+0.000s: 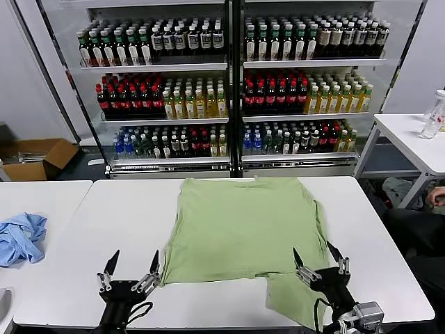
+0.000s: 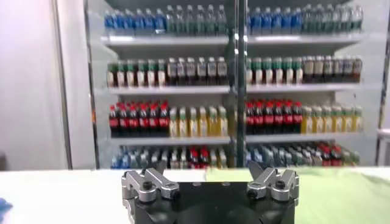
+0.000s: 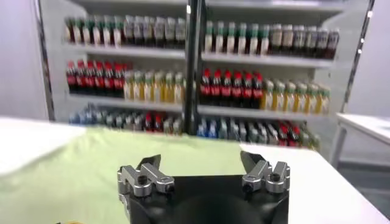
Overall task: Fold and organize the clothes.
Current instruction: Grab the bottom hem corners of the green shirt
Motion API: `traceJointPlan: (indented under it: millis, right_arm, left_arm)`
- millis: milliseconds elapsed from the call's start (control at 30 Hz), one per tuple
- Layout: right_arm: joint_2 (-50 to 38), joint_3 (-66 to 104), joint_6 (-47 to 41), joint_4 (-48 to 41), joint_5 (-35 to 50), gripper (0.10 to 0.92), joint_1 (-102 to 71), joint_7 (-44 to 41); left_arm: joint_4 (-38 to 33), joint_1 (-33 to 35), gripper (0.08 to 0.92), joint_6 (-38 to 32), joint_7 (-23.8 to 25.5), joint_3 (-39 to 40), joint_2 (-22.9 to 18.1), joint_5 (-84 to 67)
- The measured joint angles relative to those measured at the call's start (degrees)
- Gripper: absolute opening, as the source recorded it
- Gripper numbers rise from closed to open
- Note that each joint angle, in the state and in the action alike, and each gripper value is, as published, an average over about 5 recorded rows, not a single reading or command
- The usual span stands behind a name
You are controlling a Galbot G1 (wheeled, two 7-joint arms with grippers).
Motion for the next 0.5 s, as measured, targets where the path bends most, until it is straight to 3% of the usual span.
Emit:
traceJointPlan:
  millis: [500]
  right_arm:
    - [0.91,0.40,-7.92,-1.29,0.98,0.823,-7.82,0.79]
  left_arm:
    - [13.57,-11.82,0.823,12.38,-4.21,5.05,3.48,-2.81]
